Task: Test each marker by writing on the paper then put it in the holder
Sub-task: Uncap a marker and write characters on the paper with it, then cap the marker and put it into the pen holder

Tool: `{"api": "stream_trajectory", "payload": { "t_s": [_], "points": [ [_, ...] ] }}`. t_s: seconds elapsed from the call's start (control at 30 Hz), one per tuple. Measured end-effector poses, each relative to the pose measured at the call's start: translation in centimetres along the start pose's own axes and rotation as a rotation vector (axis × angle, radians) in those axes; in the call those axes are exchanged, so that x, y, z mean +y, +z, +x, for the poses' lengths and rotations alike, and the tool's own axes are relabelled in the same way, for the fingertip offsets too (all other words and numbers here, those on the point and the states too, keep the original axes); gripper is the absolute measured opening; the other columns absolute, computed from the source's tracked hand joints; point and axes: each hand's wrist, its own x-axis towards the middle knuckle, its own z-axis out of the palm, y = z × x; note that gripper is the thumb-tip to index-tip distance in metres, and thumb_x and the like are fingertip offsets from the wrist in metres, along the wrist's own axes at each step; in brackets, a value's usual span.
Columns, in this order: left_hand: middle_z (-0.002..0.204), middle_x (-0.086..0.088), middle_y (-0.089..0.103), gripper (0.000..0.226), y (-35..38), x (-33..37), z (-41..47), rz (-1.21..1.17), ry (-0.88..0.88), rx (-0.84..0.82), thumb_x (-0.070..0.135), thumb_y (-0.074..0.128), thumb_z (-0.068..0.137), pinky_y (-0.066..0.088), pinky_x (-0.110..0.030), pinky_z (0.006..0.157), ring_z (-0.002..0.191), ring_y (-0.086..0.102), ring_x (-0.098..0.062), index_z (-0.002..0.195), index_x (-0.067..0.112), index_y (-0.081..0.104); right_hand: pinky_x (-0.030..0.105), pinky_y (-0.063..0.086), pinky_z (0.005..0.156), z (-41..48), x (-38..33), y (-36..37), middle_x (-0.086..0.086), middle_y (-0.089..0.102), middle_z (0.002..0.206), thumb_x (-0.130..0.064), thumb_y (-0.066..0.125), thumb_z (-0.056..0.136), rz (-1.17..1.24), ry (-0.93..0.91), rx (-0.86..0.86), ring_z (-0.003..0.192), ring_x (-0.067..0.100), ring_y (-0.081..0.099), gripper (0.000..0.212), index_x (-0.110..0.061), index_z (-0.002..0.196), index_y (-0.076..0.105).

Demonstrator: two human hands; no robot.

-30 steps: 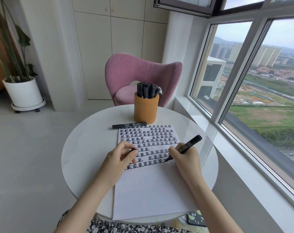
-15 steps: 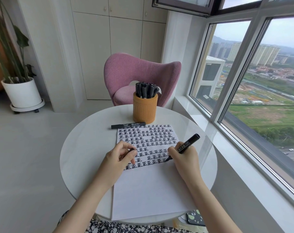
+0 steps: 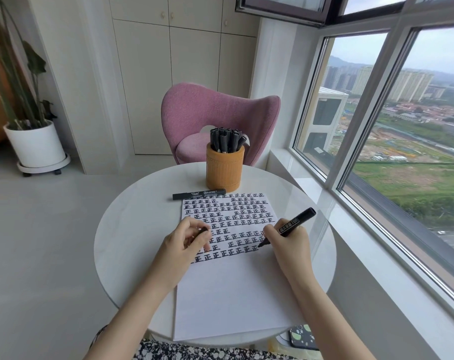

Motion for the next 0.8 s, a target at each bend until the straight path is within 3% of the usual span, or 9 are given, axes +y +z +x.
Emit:
{"api": "stream_trajectory", "payload": {
  "t_s": [0.1,0.2,0.37,0.43,0.53,0.6,0.8],
  "points": [
    [0.071,0.003,0.067,0.005,-0.1,0.4,-0.1,-0.009,0.038,0.008,0.015,0.057,0.091,0.039,-0.031,0.058,0.057,0.047,-0.011,0.095,0.018,0.055,0.017,0.022,0.042,0.2,0.0,-0.2,0.006,0.041,0.054,-0.009,0.06,0.081,0.066,0.019,0.036,0.048,0.009,0.029,0.029,0.012,0.065,0.048],
    [0.08,0.002,0.071,0.011,0.0,1.0,-0.3,-0.036,0.055,0.021,0.017,0.058,0.09,0.037,-0.024,0.053,0.052,0.045,-0.005,0.099,0.018,0.052,0.02,0.027,0.046,0.4,-0.5,-0.4,0.002,0.042,0.048,-0.016,0.064,0.085,0.128,0.01,0.036,0.045,0.009,0.031,0.035,0.008,0.063,0.051],
    [0.09,-0.002,0.074,0.036,-0.2,1.5,-0.3,-0.098,0.0,0.029,0.042,0.067,0.068,0.045,-0.022,0.061,0.074,0.061,-0.025,0.092,0.019,0.053,0.018,0.02,0.042,0.4,-2.4,-0.8,-0.002,0.026,0.047,-0.006,0.062,0.087,0.446,0.109,-0.082,0.043,0.011,0.019,0.037,-0.011,0.056,0.044],
    [0.091,-0.004,0.074,0.034,-0.2,1.6,-0.3,-0.09,-0.015,-0.01,0.037,0.07,0.067,0.047,-0.023,0.061,0.07,0.061,-0.027,0.089,0.016,0.055,0.017,0.016,0.04,0.2,-3.3,-0.4,-0.005,0.022,0.046,-0.007,0.061,0.089,0.528,0.135,-0.171,0.042,0.011,0.015,0.036,-0.012,0.059,0.042],
    [0.086,-0.006,0.072,0.023,-0.1,2.3,-0.3,-0.074,-0.01,-0.047,0.02,0.074,0.072,0.042,-0.012,0.053,0.058,0.058,-0.008,0.088,0.012,0.059,0.018,0.015,0.041,-0.3,-4.2,0.5,-0.005,0.021,0.046,-0.008,0.061,0.089,0.555,0.148,-0.242,0.043,0.011,0.014,0.033,-0.012,0.062,0.043],
    [0.081,-0.004,0.071,0.02,-0.1,2.9,-0.3,-0.08,-0.011,-0.047,0.013,0.075,0.074,0.04,-0.011,0.049,0.055,0.057,-0.007,0.087,0.012,0.06,0.018,0.015,0.041,-0.6,-4.6,1.1,-0.005,0.021,0.046,-0.008,0.061,0.089,0.565,0.143,-0.253,0.044,0.011,0.014,0.032,-0.011,0.062,0.045],
    [0.081,-0.003,0.072,0.022,0.4,4.1,-0.7,-0.082,-0.014,-0.059,0.017,0.077,0.073,0.042,-0.016,0.052,0.058,0.059,-0.009,0.087,0.015,0.06,0.018,0.016,0.041,-1.5,-5.4,1.5,-0.006,0.023,0.045,-0.009,0.062,0.088,0.587,0.155,-0.246,0.043,0.011,0.015,0.032,-0.013,0.064,0.042]
  ]
}}
